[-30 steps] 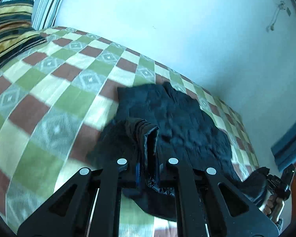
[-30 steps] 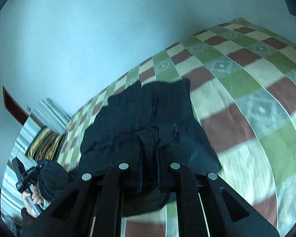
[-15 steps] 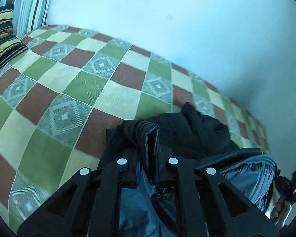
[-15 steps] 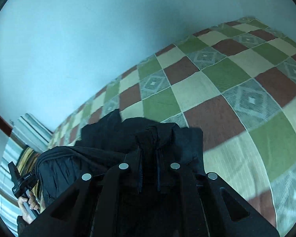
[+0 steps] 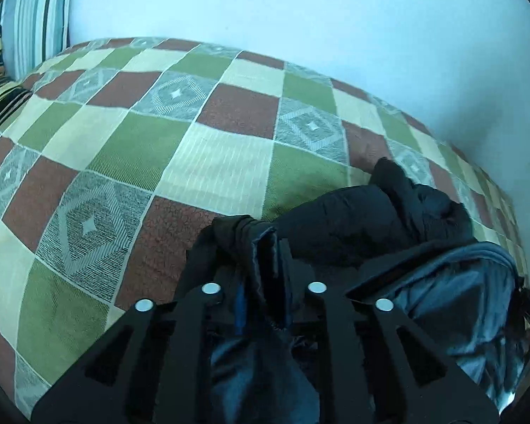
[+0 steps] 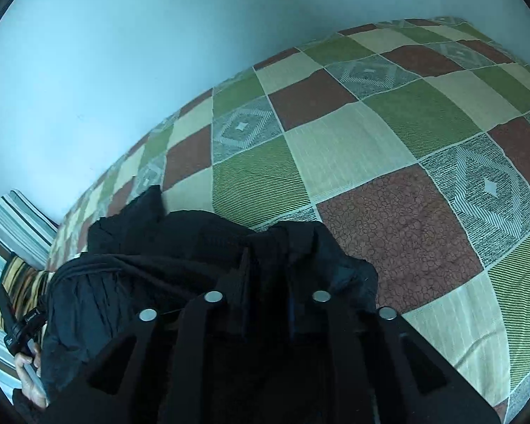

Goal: Fold large clothes
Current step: 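Lift the hem with both grippers and fold it over toward the collar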

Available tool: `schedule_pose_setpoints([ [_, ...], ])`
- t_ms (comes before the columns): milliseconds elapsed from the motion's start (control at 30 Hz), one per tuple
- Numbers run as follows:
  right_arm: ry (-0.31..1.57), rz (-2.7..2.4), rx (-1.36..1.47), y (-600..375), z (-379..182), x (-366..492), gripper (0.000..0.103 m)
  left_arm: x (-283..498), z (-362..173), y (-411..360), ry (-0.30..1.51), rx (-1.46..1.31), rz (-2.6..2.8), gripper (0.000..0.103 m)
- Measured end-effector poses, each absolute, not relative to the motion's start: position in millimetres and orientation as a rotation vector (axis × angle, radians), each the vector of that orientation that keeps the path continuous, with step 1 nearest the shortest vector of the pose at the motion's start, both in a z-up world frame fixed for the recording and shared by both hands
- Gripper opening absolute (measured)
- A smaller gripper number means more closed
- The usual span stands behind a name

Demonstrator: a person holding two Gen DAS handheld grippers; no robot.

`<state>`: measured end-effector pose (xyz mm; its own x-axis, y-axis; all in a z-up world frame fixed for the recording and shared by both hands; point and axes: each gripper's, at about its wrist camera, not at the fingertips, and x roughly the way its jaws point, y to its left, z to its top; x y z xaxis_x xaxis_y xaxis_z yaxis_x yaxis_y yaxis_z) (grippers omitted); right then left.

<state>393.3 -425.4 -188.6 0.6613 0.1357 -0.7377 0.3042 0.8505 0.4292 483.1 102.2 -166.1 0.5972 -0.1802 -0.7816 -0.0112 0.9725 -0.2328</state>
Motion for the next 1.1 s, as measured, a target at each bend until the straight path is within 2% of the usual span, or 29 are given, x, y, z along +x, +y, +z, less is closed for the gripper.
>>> schedule_pose_setpoints([
  [33, 0.848, -0.094, 0.561, -426.2, -185.1, 389.7, 0.029, 479.2, -161.4, 105.8, 0.918, -0.237, -0.118, 0.03],
  [67, 0.844, -0.09, 0.561, -426.6, -182.8, 388.2, 0.038, 475.8, -157.2, 109.5, 0.909, -0.255, -0.134, 0.036],
  [133, 0.821, -0.07, 0.565, -427.6, -173.6, 377.4, 0.059, 467.4, -148.1, 119.2, 0.884, -0.306, -0.152, 0.064],
  [167, 0.799, -0.065, 0.559, -427.6, -167.4, 369.5, 0.075, 462.9, -144.2, 123.5, 0.866, -0.324, -0.153, 0.072],
  [300, 0.79, -0.049, 0.486, -426.2, -156.1, 357.3, 0.077, 453.4, -135.9, 136.4, 0.832, -0.316, -0.169, 0.079],
  [633, 0.922, -0.035, 0.3, -434.9, -174.2, 411.9, 0.077, 498.2, -167.3, 128.2, 0.972, -0.175, -0.234, 0.079],
  [667, 0.941, -0.018, 0.306, -435.3, -178.8, 418.3, 0.073, 501.8, -170.0, 128.3, 0.984, -0.174, -0.242, 0.079],
  [700, 0.946, -0.011, 0.309, -434.5, -180.6, 420.9, 0.051, 506.1, -172.9, 128.6, 0.998, -0.175, -0.251, 0.078],
  [733, 0.957, -0.015, 0.308, -433.7, -182.3, 423.5, 0.043, 510.8, -176.4, 128.5, 1.017, -0.179, -0.267, 0.064],
  [800, 0.95, 0.002, 0.32, -432.2, -182.4, 425.4, 0.028, 517.4, -182.2, 124.9, 1.066, -0.158, -0.283, 0.048],
  [867, 0.936, 0.007, 0.309, -428.9, -179.9, 425.8, 0.023, 518.0, -182.9, 120.1, 1.068, -0.105, -0.277, 0.03],
  [933, 0.907, 0.0, 0.292, -424.9, -174.2, 426.5, 0.02, 515.5, -177.1, 118.6, 1.027, -0.08, -0.254, 0.021],
  [1100, 0.853, -0.061, 0.247, -416.4, -166.9, 439.2, 0.019, 521.0, -158.6, 112.1, 0.919, -0.073, -0.189, 0.015],
])
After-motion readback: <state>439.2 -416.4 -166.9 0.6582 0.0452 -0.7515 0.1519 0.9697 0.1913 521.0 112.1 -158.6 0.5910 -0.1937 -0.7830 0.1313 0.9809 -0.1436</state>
